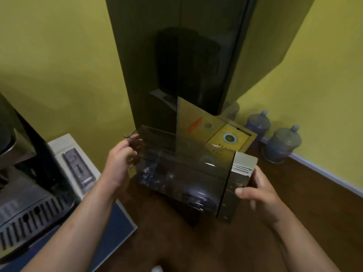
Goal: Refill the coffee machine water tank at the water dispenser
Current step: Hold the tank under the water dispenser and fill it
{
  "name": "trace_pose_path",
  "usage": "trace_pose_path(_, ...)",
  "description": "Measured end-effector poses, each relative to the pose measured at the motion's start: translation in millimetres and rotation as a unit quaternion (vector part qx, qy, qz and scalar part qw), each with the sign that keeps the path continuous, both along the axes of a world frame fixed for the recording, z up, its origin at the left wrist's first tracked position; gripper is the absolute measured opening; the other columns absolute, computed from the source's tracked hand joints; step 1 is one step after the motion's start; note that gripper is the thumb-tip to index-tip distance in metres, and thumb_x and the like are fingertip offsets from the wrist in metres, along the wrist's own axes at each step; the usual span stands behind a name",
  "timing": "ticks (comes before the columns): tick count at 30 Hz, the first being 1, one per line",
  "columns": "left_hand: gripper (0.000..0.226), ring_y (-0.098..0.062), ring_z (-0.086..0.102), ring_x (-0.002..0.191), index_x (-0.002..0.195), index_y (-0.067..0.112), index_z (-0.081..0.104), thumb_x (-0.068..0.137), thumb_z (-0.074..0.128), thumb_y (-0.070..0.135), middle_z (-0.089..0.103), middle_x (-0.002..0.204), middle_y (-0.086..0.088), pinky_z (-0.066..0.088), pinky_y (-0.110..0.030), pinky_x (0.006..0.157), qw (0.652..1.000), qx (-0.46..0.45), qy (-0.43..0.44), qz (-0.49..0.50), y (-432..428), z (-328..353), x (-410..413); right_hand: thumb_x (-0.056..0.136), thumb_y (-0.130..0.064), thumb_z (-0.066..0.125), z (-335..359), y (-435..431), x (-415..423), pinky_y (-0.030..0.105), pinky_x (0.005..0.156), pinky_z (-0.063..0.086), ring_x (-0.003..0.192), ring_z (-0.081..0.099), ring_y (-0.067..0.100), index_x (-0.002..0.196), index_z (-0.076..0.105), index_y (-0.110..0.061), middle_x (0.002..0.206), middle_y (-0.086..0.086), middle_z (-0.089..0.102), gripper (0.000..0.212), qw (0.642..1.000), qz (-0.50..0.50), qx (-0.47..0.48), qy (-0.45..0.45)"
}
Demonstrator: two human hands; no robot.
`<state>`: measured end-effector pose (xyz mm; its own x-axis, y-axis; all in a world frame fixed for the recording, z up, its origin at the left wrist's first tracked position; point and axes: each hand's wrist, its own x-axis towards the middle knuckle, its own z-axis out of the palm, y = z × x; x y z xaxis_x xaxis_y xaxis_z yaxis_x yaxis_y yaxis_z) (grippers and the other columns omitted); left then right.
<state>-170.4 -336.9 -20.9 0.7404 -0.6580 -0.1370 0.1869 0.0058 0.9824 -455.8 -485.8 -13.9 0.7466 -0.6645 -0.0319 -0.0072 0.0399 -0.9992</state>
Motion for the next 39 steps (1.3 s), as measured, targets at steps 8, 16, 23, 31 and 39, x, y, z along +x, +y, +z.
trace_pose_path(8, 0.026, -0.011, 0.07, 0.091, 0.124, 0.014, 0.063, 0.099, 0.054, 0.018, 0.07, 0.107, -0.001, 0.056, -0.022, 0.068, 0.999, -0.032, -0.014, -0.024, -41, 4, -134, 0.065, -0.05, 0.075, -11, -38, -120, 0.031, 0.079, 0.055, 0.098, 0.065, 0.026, 0.112, 0.06, -0.015, 0.105, 0.005, 0.071, 0.061, 0.979, -0.165, -0.025, -0.115)
trace_pose_path(16, 0.06, -0.018, 0.065, 0.098, 0.106, 0.023, 0.067, 0.068, 0.07, 0.069, 0.066, 0.107, 0.0, 0.054, -0.033, 0.081, 0.994, -0.065, -0.015, -0.086, -87, -2, -220, 0.075, -0.043, 0.068, -1, -82, -210, 0.035, 0.08, 0.051, 0.092, 0.063, 0.031, 0.104, 0.067, -0.013, 0.101, 0.011, 0.07, 0.042, 0.966, -0.19, -0.053, -0.167)
trace_pose_path(23, 0.031, -0.008, 0.066, 0.061, 0.085, 0.015, 0.06, 0.074, 0.071, 0.041, 0.068, 0.07, 0.002, 0.057, -0.023, 0.057, 0.991, -0.132, 0.018, -0.02, -137, -24, -258, 0.07, -0.06, 0.072, -13, -140, -234, 0.046, 0.09, 0.046, 0.102, 0.06, 0.034, 0.113, 0.062, -0.013, 0.11, 0.014, 0.066, 0.065, 0.978, -0.155, -0.028, -0.137)
trace_pose_path(31, 0.081, -0.026, 0.072, 0.083, 0.094, 0.01, 0.067, 0.043, 0.086, 0.071, 0.074, 0.087, -0.01, 0.06, -0.045, 0.077, 0.994, -0.1, 0.036, 0.028, -220, -56, -268, 0.064, -0.057, 0.076, -36, -252, -226, 0.062, 0.093, 0.04, 0.097, 0.058, 0.039, 0.114, 0.061, -0.004, 0.102, 0.021, 0.065, 0.074, 0.98, -0.131, 0.038, -0.145)
trace_pose_path(39, 0.052, -0.034, 0.063, 0.094, 0.084, 0.032, 0.075, 0.053, 0.08, 0.073, 0.067, 0.093, -0.012, 0.047, -0.059, 0.092, 0.995, -0.092, 0.011, 0.038, -301, -36, -271, 0.074, -0.033, 0.053, -34, -354, -206, 0.032, 0.076, 0.05, 0.082, 0.064, 0.025, 0.097, 0.07, -0.015, 0.086, 0.004, 0.07, 0.034, 0.979, -0.114, 0.035, -0.167)
